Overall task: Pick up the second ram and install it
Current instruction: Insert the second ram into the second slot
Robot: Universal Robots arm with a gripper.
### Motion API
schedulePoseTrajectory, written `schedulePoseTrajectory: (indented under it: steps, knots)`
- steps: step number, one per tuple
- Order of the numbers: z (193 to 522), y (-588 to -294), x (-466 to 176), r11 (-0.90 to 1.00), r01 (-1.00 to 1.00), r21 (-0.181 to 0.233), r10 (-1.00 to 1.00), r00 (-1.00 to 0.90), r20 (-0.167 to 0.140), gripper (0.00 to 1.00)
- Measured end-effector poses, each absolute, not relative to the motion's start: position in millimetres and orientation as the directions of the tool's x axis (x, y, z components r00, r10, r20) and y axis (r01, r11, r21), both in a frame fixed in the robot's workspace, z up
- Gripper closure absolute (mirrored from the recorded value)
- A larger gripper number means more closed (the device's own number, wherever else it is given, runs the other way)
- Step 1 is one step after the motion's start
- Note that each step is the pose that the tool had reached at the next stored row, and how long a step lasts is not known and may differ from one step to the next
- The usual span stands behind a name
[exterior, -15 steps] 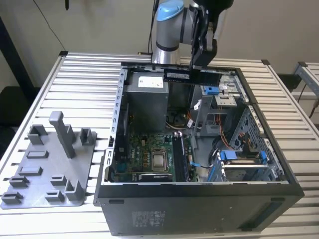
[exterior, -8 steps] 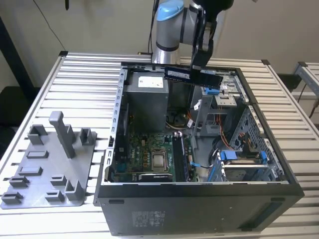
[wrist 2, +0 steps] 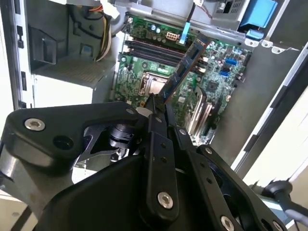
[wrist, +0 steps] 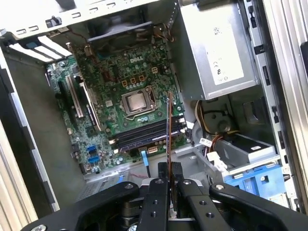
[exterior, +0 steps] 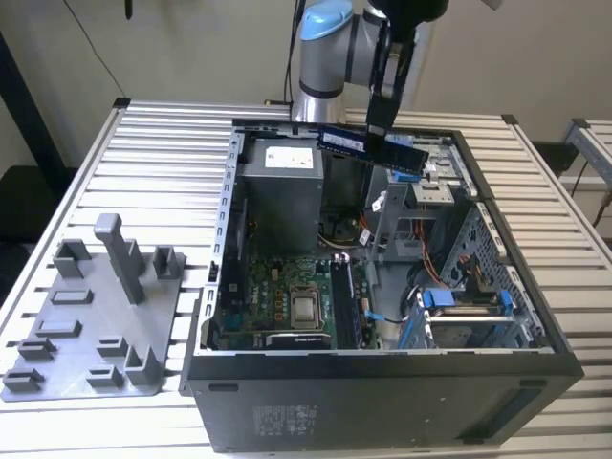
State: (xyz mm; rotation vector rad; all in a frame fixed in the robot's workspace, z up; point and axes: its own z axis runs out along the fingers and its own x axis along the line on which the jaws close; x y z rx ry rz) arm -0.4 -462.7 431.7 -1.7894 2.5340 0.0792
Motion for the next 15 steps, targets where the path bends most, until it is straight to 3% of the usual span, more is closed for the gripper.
schedulePoseTrajectory:
  steps: [15]
  knots:
    - [429.8,-462.7,-0.4,0.452,-0.892,0.019,-0.890,-0.452,-0.061,0.86]
